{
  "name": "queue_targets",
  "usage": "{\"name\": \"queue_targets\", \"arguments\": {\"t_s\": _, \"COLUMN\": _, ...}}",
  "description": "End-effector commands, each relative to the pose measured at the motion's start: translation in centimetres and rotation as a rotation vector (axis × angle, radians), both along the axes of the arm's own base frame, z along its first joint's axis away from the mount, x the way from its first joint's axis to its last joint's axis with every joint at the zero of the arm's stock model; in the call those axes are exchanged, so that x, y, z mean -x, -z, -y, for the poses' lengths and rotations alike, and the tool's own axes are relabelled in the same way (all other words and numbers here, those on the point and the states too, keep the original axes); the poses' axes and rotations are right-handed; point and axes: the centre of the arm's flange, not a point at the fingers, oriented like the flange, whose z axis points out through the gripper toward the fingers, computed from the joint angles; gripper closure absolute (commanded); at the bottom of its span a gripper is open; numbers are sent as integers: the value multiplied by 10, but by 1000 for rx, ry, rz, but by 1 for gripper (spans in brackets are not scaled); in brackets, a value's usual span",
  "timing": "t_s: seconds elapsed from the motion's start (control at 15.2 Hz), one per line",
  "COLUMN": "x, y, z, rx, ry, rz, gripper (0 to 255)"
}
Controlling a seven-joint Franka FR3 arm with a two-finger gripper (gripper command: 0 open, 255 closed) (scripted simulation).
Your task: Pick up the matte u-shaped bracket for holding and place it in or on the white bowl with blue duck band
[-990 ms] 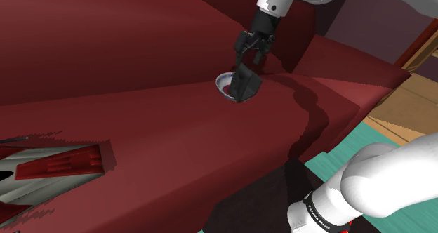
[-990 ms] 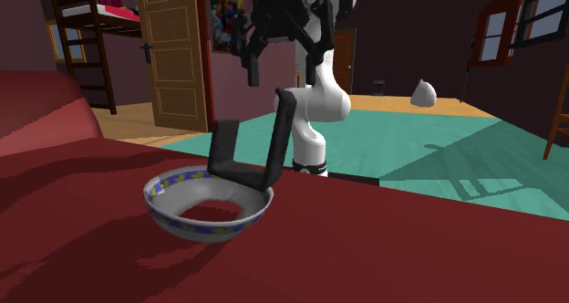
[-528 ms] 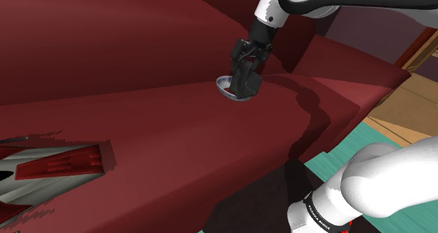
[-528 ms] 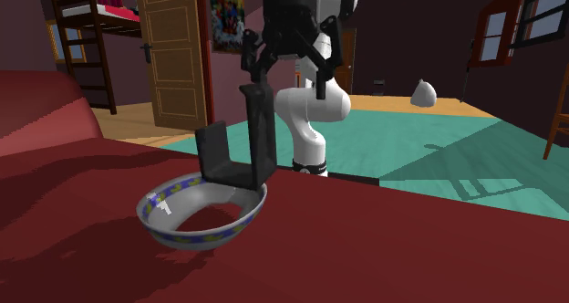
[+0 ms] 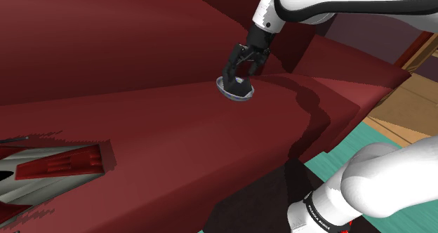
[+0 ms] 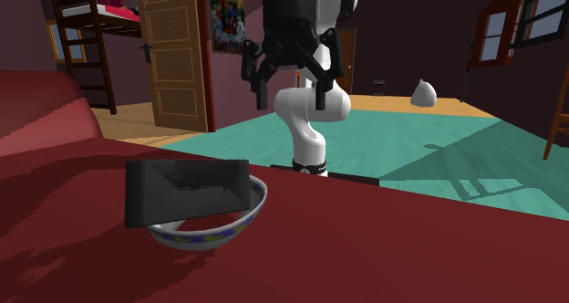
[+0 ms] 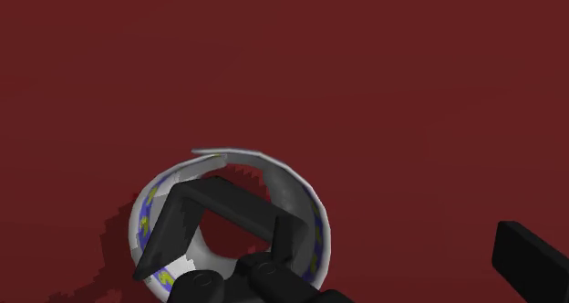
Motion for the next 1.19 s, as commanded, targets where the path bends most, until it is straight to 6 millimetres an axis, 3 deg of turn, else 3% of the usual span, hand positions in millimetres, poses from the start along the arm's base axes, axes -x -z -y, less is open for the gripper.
{"name": "queue_targets", "arguments": {"t_s": 0.0, "x": 0, "y": 0, "z": 0, "rx": 0, "ry": 0, "rz": 0, "gripper": 0}}
{"name": "queue_targets", "arguments": {"t_s": 0.07, "x": 0, "y": 0, "z": 0, "rx": 0, "ry": 0, "rz": 0, "gripper": 255}}
{"name": "queue_targets", "arguments": {"t_s": 0.66, "x": 0, "y": 0, "z": 0, "rx": 0, "ry": 0, "rz": 0, "gripper": 255}}
{"name": "queue_targets", "arguments": {"t_s": 0.73, "x": 0, "y": 0, "z": 0, "rx": 0, "ry": 0, "rz": 0, "gripper": 0}}
{"name": "queue_targets", "arguments": {"t_s": 1.12, "x": -34, "y": 40, "z": 70, "rx": -152, "ry": 89, "rz": 104, "gripper": 0}}
